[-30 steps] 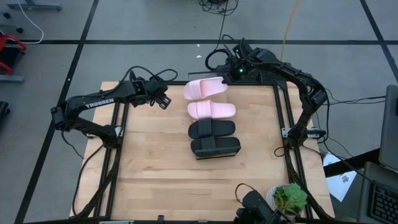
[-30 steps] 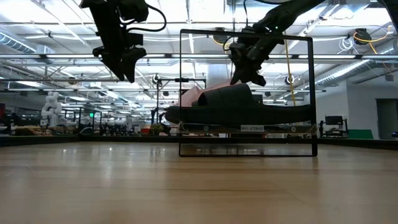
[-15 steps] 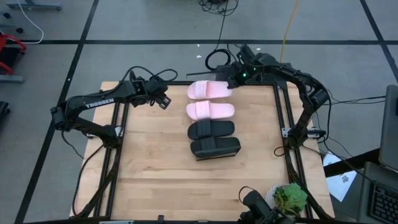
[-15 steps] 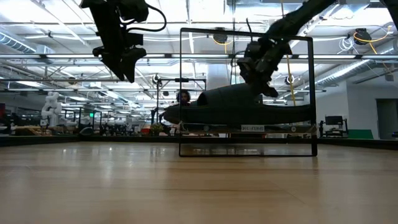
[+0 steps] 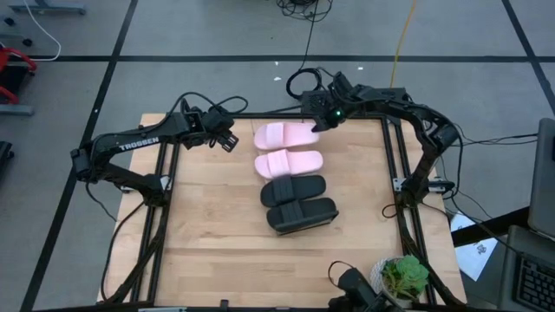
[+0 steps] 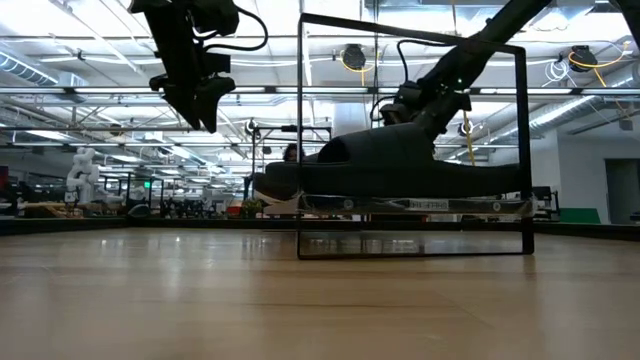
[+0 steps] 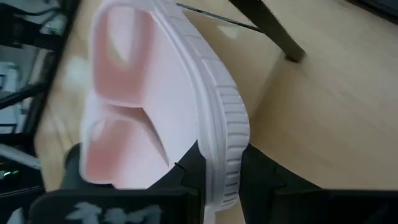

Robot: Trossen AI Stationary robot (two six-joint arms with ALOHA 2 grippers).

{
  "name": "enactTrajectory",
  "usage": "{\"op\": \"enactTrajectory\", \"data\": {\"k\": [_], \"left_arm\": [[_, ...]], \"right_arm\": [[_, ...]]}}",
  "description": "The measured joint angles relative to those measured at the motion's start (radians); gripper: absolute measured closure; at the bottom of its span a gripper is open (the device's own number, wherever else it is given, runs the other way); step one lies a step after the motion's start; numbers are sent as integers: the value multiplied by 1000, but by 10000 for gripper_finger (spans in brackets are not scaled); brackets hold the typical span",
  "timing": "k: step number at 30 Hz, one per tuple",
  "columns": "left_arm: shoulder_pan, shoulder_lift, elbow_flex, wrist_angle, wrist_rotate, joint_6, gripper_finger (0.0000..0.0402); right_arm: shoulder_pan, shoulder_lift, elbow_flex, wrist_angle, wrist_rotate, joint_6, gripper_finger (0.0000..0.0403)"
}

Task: Pick and place slides into the shelf
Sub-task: Put the pink slide on the shelf

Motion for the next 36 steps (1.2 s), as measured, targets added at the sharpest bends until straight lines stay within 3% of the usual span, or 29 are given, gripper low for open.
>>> {"op": "enactTrajectory", "data": {"k": [11, 27, 36], "left_arm": [[0, 0, 0, 35, -16, 27, 167], [0, 0, 0, 45, -16, 43, 167], [0, 0, 0, 106, -15, 88, 167]], "right_arm": [[5, -36, -1, 105, -116, 4, 357], [5, -36, -35, 126, -91, -24, 357], [4, -37, -171, 313, -92, 46, 357]]}}
